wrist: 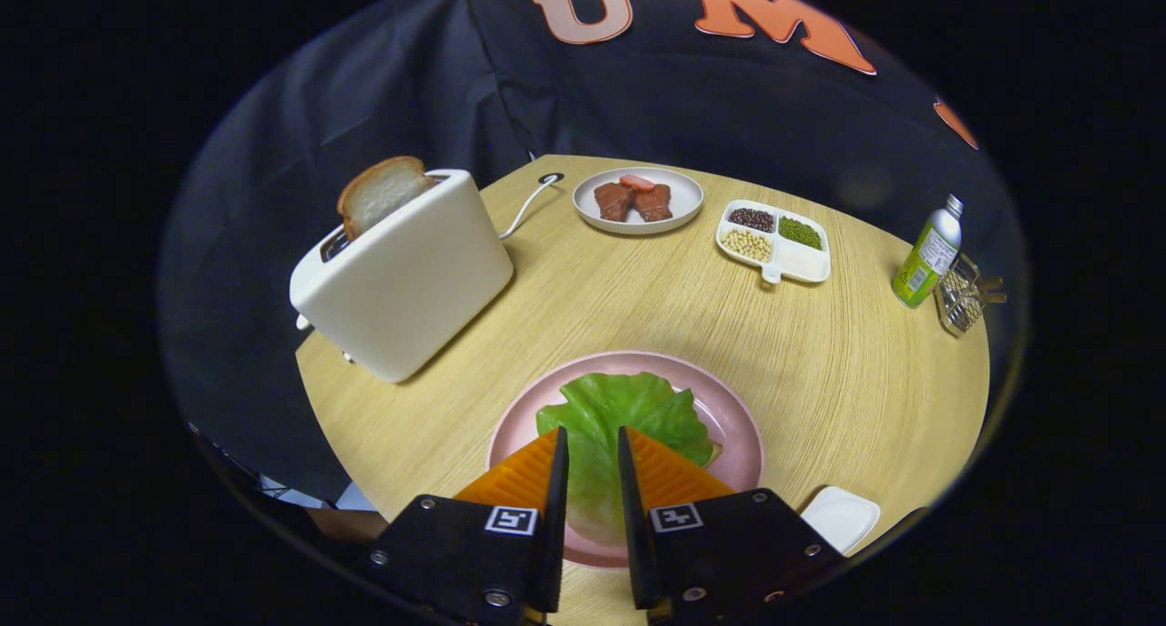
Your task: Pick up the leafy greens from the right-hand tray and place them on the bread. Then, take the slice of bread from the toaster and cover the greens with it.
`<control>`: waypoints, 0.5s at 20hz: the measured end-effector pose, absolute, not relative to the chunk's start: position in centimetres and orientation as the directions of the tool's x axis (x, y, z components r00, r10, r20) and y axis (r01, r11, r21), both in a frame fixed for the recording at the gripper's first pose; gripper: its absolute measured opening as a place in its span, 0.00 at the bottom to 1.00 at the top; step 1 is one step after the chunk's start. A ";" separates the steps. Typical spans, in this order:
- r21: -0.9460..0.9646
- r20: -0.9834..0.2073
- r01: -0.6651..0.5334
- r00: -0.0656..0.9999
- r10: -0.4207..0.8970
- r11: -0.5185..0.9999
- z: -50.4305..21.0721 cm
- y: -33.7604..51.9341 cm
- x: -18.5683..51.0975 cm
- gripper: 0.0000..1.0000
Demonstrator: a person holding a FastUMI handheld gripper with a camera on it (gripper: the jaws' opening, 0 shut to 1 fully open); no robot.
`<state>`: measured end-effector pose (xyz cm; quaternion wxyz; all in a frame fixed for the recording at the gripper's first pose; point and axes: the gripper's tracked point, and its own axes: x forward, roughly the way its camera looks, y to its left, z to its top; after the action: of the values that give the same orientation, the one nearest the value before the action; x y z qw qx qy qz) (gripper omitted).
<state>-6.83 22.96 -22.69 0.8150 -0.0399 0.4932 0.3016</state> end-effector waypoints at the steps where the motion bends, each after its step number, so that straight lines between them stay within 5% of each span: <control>1: 0.235 -0.821 -0.527 0.342 0.457 0.817 -21.9 23.3 -6.3 0.32; 7: 0.314 -0.777 -0.499 0.354 0.520 0.808 -16.6 27.6 -4.5 0.45; 10: 0.308 -0.761 -0.529 0.362 0.539 0.791 -14.5 30.0 -3.8 0.61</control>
<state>-3.83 30.03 -14.53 0.8251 0.0049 0.4631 0.3236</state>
